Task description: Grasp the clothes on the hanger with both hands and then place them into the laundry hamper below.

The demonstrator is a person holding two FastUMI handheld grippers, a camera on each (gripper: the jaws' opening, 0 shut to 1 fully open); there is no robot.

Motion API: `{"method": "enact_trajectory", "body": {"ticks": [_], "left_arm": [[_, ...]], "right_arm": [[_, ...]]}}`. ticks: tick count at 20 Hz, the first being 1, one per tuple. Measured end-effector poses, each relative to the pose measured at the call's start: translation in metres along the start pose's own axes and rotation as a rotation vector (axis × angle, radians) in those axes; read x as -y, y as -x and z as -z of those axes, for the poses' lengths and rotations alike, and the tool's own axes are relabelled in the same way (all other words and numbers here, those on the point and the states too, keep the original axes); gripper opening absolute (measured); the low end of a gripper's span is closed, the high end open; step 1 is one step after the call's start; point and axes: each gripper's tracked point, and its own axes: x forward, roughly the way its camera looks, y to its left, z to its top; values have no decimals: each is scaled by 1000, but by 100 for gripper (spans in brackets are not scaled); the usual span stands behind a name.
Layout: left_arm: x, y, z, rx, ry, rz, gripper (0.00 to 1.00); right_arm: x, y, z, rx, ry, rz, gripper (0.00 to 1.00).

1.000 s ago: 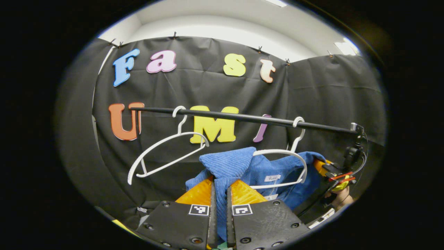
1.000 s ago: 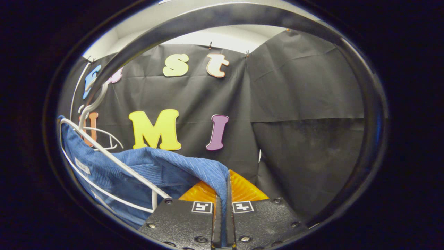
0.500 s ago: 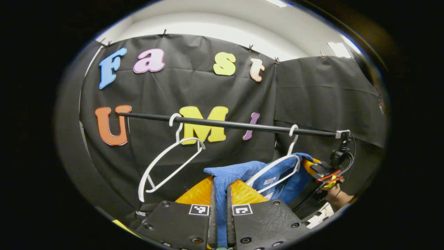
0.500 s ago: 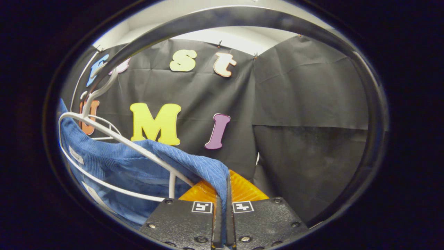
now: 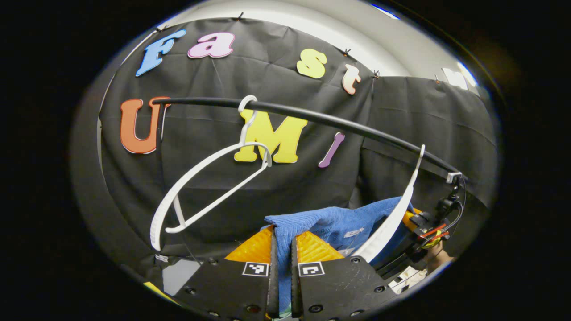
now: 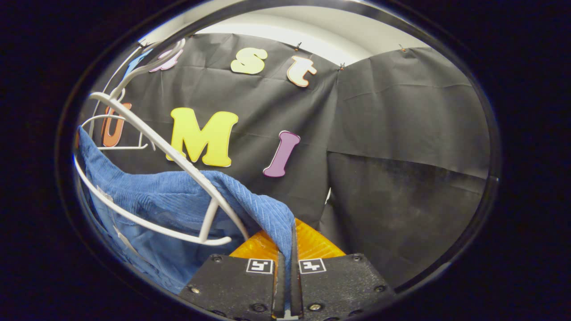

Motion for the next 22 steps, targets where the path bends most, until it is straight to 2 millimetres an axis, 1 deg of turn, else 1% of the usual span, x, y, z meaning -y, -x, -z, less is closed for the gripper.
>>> {"method": "enact_trajectory", "body": {"ticks": [2, 4, 5, 7, 9, 10, 11, 12, 13, 14, 15, 17, 19, 20, 21, 22], "left_arm": [[-2, -3, 7, -5, -7, 19, 10], [-2, -7, 16, -9, 0, 41, 10], [-4, -9, 20, -13, 5, 45, 10], [-9, -15, 27, -19, 17, 56, 10], [-12, -16, 38, -33, 17, 57, 10], [-13, -17, 44, -44, 16, 54, 11], [-14, -18, 49, -52, 15, 56, 14], [-15, -20, 54, -59, 13, 56, 10], [-15, -20, 61, -68, 10, 55, 11], [-18, -17, 70, -78, 7, 52, 14], [-20, -15, 78, -90, 11, 49, 11], [-20, -16, 93, -112, 33, 52, 11], [-22, -13, 109, -134, 44, 40, 11], [-23, -10, 118, -143, 49, 35, 14], [-24, -9, 123, -143, 64, 33, 14], [-24, -9, 128, -151, 92, 37, 11]], "right_arm": [[-3, 0, 4, -24, -4, 2, 8], [-9, -1, 15, -68, -17, -6, 8], [-12, 3, 20, -87, -21, -4, 8], [-12, 11, 25, -92, -13, 3, 8], [-12, 7, 27, -92, 1, 9, 8], [-12, 7, 29, -101, 3, 9, 8], [-12, 9, 32, -116, 2, 6, 8], [-14, 11, 35, -130, -4, 5, 8], [-16, 16, 39, -145, -9, 6, 8], [-18, 20, 43, -161, -18, 7, 8], [-17, 26, 47, -180, -27, 8, 8], [-20, 33, 56, -216, -57, 6, 8], [-29, 39, 66, -252, -96, -6, 8], [-35, 43, 68, -268, -118, -21, 8], [-39, 47, 72, -282, -138, -30, 8], [-43, 49, 76, -299, -152, -38, 8]]}}
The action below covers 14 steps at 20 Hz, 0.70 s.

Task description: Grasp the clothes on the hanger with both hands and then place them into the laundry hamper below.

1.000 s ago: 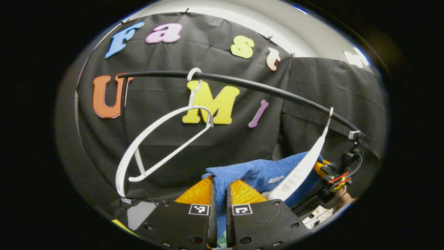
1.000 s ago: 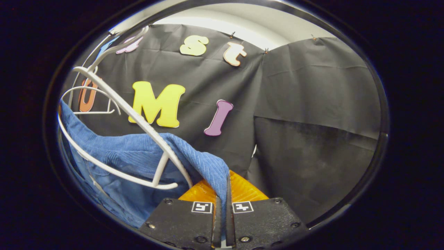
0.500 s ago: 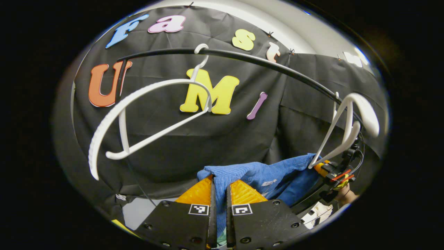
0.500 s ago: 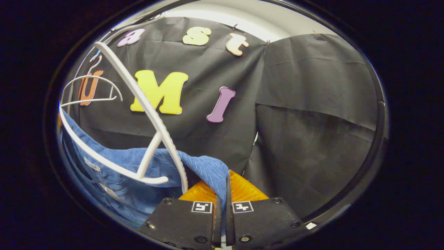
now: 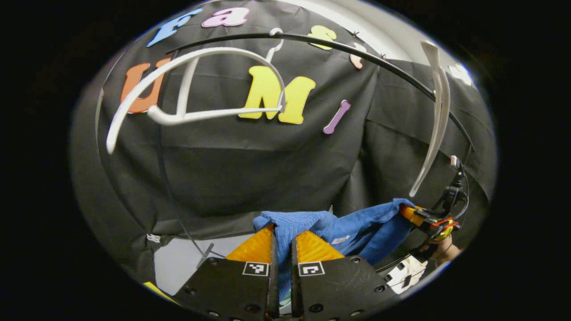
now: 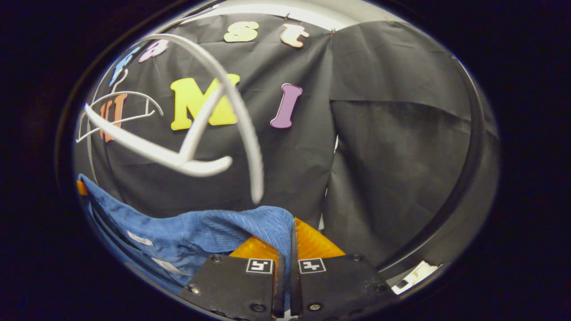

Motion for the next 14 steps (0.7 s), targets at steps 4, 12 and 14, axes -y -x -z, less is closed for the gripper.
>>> {"method": "enact_trajectory", "body": {"ticks": [4, 12, 14], "left_arm": [[-12, 6, 25, -28, 60, -33, 14], [-20, 20, 56, -44, 87, -63, 11], [-18, 25, 65, -45, 103, -59, 11]], "right_arm": [[-13, -1, 20, -74, -75, -32, 8], [-66, 27, 68, -146, -126, -146, 8], [-82, 30, 82, -162, -160, -186, 8]]}}
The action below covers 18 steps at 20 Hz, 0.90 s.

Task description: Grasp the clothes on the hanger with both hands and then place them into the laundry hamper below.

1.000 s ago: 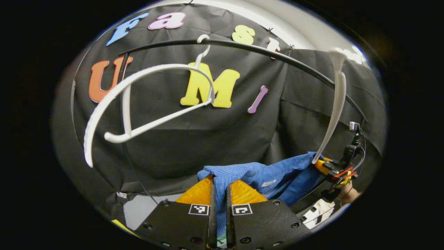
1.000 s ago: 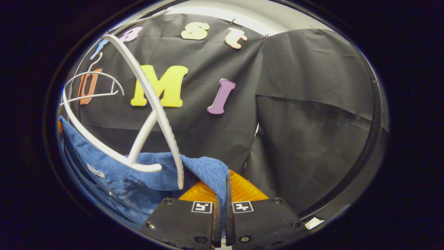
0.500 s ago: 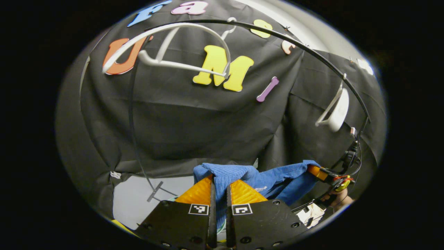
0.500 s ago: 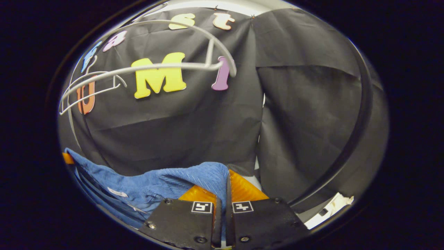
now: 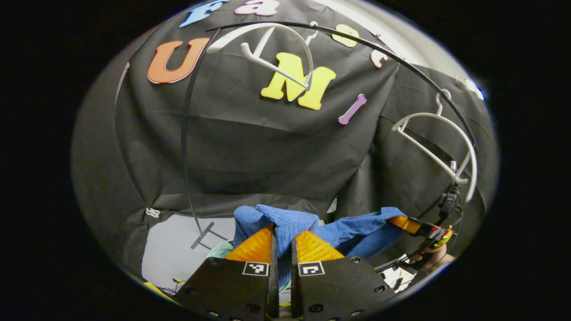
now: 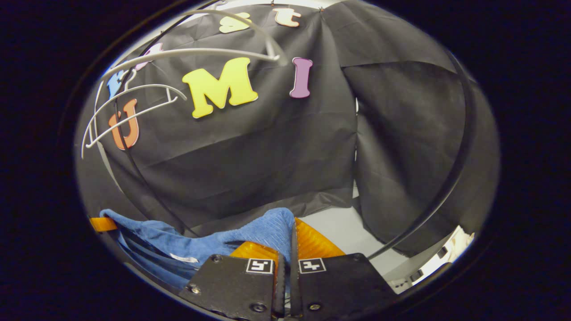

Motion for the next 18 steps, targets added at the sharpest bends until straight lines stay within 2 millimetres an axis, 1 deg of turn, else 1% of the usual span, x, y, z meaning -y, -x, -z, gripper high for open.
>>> {"method": "enact_trajectory", "body": {"ticks": [2, 4, 6, 8, 11, 13, 16, 18], "left_arm": [[0, 6, 12, -5, 18, -2, 11], [-2, 12, 22, -10, 30, -8, 11], [-3, 13, 30, -15, 41, -13, 11], [-3, 19, 37, -15, 50, -17, 11], [-1, 26, 46, -14, 71, -6, 11], [-2, 28, 52, -15, 80, -9, 10], [-2, 31, 59, -18, 67, -11, 11], [0, 32, 61, -19, 55, -6, 11]], "right_arm": [[-13, -4, 19, -44, -8, -37, 8], [-29, -9, 31, -69, -20, -74, 8], [-41, -2, 41, -79, -11, -103, 8], [-58, 10, 52, -91, -4, -147, 8], [-95, 22, 76, -133, 7, -246, 8], [-114, 24, 92, -162, 27, -289, 8], [-142, 28, 106, -185, 64, -347, 8], [-156, 27, 104, -190, 67, -379, 8]]}}
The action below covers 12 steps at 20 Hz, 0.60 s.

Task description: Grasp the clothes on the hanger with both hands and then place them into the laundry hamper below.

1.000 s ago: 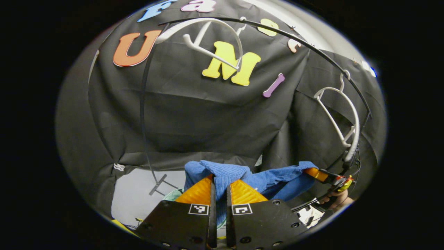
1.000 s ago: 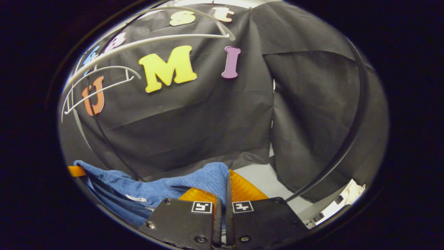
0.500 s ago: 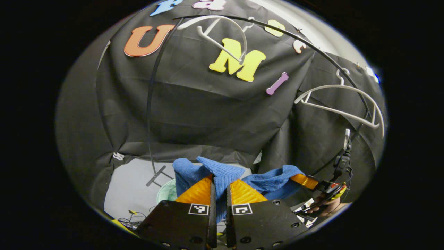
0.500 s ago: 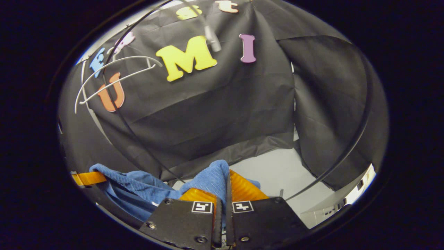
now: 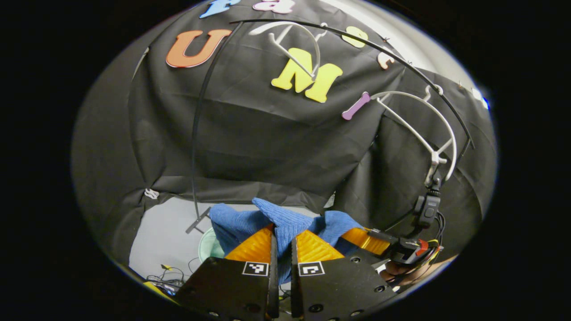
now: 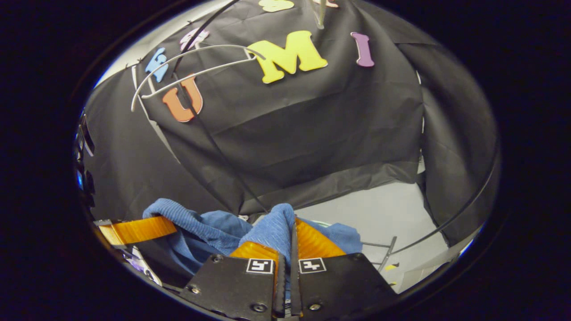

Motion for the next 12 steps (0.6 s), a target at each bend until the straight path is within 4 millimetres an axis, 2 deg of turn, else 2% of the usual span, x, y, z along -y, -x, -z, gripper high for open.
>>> {"method": "enact_trajectory", "body": {"ticks": [2, 5, 9, 12], "left_arm": [[0, -1, -3, 3, -12, 0, 10], [5, -3, -18, 29, -25, 20, 11], [7, -3, -40, 60, -72, 43, 10], [10, 3, -61, 98, -86, 60, 10]], "right_arm": [[-12, -4, -8, 11, 14, -22, 8], [-33, -8, -24, 38, 9, -90, 8], [-76, -12, -38, 42, 57, -236, 8], [-100, -3, -57, 74, 97, -303, 8]]}}
